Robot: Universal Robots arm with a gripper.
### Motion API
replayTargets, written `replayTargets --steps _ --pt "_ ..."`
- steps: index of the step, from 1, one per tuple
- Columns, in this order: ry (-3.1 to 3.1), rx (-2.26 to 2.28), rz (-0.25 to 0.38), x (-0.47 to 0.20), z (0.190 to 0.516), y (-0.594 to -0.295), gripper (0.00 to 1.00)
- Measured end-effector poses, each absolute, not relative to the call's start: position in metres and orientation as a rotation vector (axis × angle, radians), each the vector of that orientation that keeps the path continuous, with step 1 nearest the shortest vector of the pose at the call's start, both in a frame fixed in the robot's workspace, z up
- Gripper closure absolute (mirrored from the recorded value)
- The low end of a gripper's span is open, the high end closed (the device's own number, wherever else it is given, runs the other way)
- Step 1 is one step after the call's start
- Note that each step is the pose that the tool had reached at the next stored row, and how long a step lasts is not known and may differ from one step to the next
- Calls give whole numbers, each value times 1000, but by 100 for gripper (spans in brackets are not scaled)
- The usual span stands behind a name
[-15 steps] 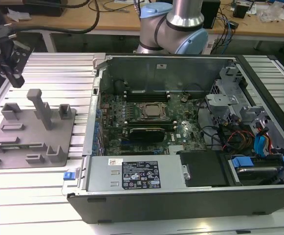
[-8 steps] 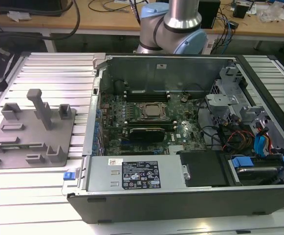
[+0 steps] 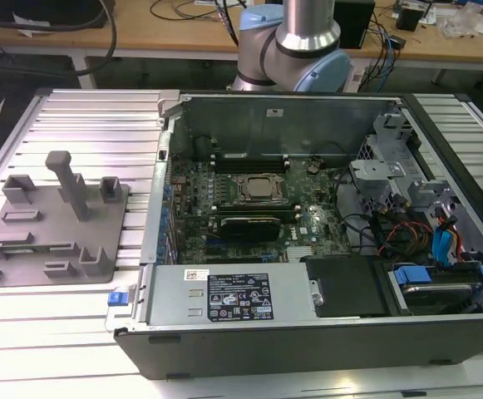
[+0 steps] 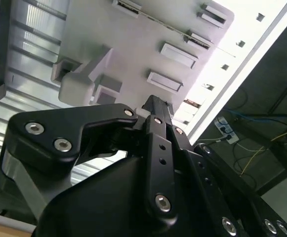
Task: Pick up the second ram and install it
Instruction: 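Reach for the second ram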
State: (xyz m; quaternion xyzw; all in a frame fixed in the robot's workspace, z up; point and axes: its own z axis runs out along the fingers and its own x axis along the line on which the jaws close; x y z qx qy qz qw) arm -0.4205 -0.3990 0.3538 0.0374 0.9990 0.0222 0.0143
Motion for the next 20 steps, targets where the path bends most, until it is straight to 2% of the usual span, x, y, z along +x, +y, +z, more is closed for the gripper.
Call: replayTargets --steps 20 --pt "3112 117 69 -417 329 -417 92"
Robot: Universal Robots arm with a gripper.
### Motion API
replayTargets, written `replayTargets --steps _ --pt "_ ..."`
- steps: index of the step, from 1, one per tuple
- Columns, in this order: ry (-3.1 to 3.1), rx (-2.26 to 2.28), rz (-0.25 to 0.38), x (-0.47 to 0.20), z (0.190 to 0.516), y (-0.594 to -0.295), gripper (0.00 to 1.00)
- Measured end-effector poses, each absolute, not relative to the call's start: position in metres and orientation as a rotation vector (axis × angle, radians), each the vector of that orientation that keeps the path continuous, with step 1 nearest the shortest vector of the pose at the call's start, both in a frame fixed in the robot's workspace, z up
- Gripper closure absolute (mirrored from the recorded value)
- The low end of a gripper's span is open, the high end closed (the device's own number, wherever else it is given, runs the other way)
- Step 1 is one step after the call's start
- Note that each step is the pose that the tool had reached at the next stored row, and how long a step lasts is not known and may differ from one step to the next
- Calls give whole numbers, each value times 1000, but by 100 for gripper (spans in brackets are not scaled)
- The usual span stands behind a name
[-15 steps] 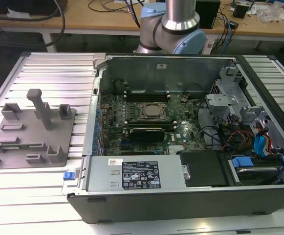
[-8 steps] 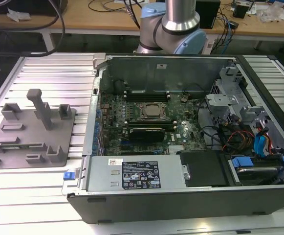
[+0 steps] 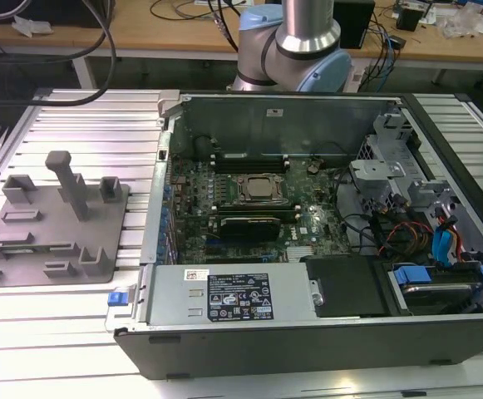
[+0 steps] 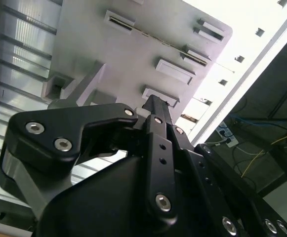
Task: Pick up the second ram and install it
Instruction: 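Reach for the second ram, then pick up the second ram and move it above second insertion slot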
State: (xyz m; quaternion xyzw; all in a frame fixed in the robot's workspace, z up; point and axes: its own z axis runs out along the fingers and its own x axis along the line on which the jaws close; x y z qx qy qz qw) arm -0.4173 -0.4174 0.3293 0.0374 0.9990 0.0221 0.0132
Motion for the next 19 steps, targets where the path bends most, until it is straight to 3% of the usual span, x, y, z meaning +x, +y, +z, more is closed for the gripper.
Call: replayTargets --steps 13,19 --pt "3112 113 69 -417 329 -417 92" --pt "3115 -149 72 -417 328 -417 92"
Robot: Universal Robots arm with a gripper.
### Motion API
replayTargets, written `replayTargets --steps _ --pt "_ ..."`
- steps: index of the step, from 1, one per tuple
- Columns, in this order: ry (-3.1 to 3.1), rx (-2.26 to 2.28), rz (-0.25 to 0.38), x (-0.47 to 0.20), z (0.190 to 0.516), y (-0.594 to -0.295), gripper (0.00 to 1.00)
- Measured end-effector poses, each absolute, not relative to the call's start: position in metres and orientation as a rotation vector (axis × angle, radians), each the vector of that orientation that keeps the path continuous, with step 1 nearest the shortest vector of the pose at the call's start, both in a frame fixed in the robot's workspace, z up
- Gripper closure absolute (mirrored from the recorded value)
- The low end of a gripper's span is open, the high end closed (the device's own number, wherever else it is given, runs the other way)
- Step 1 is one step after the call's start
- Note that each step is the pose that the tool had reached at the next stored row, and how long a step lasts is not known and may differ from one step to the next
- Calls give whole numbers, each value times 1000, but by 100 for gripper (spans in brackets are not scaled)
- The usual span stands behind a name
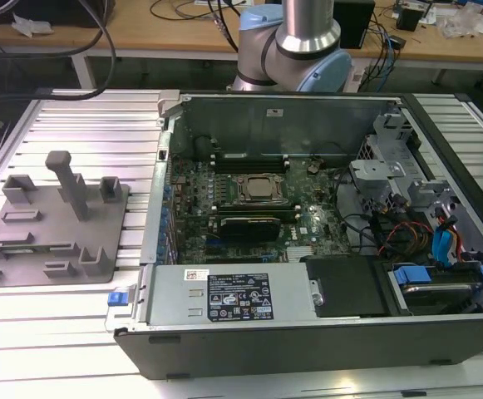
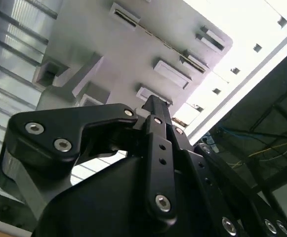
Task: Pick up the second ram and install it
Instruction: 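Pick up the second ram and move it above second insertion slot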
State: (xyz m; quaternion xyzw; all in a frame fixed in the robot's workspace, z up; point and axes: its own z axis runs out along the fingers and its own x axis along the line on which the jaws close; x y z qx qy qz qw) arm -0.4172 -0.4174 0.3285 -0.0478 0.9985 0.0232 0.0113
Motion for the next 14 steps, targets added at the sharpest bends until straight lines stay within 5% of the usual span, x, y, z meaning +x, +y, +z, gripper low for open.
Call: replayTargets --steps 14 --pt "2999 -895 79 -417 326 -417 92"
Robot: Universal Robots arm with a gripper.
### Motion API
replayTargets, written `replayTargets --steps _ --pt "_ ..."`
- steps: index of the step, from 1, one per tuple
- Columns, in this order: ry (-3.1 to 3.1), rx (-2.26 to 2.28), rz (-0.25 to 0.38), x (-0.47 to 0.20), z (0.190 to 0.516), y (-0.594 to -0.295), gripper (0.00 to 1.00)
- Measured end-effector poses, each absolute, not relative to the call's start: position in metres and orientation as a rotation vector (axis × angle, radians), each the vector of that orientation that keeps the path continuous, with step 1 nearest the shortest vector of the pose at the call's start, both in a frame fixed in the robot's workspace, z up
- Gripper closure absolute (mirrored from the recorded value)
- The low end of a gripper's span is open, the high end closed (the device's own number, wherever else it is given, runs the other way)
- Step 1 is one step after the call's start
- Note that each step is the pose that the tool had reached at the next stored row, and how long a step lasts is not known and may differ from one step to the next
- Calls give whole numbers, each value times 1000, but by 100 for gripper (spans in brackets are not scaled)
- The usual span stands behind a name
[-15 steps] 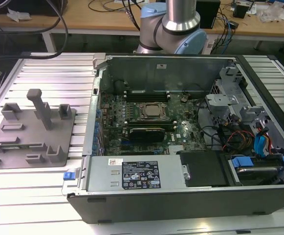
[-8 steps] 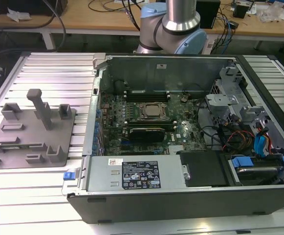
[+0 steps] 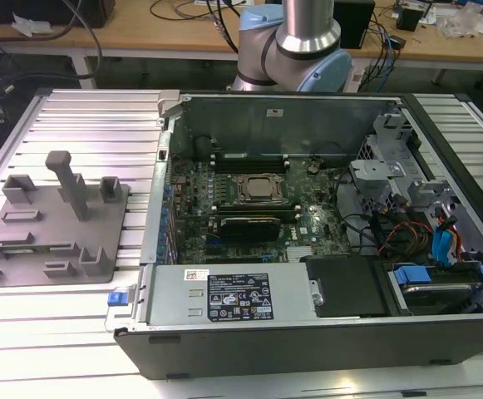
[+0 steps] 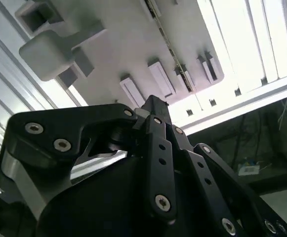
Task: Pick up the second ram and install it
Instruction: 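Pick up the second ram and move it above second insertion slot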
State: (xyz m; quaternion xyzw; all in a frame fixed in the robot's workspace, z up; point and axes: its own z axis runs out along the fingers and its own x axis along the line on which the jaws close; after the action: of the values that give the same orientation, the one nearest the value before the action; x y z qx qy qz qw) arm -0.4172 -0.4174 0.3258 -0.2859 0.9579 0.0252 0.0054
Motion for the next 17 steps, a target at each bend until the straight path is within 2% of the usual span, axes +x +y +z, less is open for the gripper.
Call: replayTargets --steps 17 --pt "2670 -1660 81 -417 322 -417 92"
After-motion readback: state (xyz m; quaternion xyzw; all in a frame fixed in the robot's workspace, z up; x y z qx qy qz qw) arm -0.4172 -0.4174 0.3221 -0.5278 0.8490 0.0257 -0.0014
